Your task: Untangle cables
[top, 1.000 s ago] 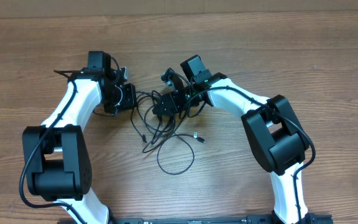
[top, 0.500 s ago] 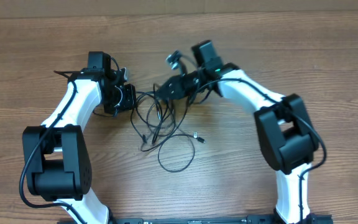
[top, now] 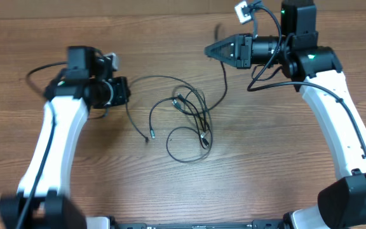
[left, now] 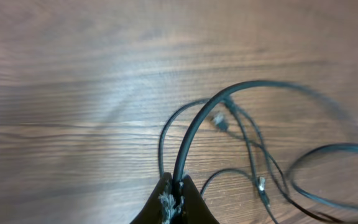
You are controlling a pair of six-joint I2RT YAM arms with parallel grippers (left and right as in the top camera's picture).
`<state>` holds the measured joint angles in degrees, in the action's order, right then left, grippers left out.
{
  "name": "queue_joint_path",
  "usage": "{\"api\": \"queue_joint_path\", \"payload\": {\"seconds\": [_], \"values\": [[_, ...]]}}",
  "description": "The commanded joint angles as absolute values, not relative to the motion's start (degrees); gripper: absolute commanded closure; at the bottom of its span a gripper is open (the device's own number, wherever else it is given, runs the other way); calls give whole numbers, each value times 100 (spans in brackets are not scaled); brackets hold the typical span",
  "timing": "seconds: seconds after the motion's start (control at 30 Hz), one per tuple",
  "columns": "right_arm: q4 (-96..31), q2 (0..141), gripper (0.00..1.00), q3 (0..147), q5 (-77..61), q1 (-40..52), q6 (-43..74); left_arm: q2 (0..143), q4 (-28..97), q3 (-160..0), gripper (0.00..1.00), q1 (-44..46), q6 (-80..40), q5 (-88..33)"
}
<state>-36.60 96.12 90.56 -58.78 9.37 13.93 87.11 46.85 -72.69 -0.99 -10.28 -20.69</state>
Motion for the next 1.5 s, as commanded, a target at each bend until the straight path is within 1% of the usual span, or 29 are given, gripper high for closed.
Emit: {"api": "queue_joint_path", "payload": {"seconds": [0.0,0.13,0.2,0.3,0.33,0.37,0.4,0.43,0.53,0.67,0.8,0.97,1.1,1.13,1.3,1.37,1.47], "values": [[-4338,9633,96,9076,-3262,906,1522,7802,4934,-7301,96,-198,-1020,-1514],[-4873,9633,96,9076,-2283,908,1525,7207,4987,-7301,96,-268,-1072,-1400],[-5022,9633,96,9076,-2112,908,1527,7004,4923,-7303,96,-268,-1098,-1404],[-5188,9633,96,9076,-2062,908,1516,6661,4486,-7303,96,-266,-1133,-1658],[-5266,9633,90,9076,-2082,910,1514,6552,4281,-7303,96,-266,-1144,-1809],[-5339,9633,65,9076,-2244,910,1415,6425,3992,-7303,96,-266,-1210,-2053],[-5424,9633,40,9076,-2731,915,1035,6283,3594,-7303,96,-266,-1358,-2410],[-5443,9633,33,9076,-3002,932,880,6243,3444,-7303,96,-266,-1441,-2552],[-5408,9633,22,9076,-3494,1044,860,6169,2797,-7303,96,-266,-1894,-3186],[-5395,9633,21,9076,-3804,1406,401,6187,2132,-7303,96,-266,-2508,-3861],[-5336,9671,23,9076,-3739,1813,399,6184,1181,-7303,96,-268,-3240,-4163],[-5286,9688,26,9076,-3741,1959,392,6187,-69,-7303,96,-473,-4584,-4198],[-5332,9710,30,9072,-3760,1962,156,6184,-819,-7303,96,-1015,-6219,-4320],[-5356,9734,31,9061,-3760,1964,156,6184,-1015,-7303,96,-1179,-6464,-4340],[-5354,9898,33,8866,-3837,2064,104,6184,-1481,-7303,96,-1651,-7310,-4357],[-5343,9937,34,8764,-4071,2233,-252,6187,-1597,-7303,96,-1653,-7448,-4331],[-5319,10003,34,8584,-4062,2482,-469,6189,-1590,-7303,96,-1656,-7478,-4176]]}}
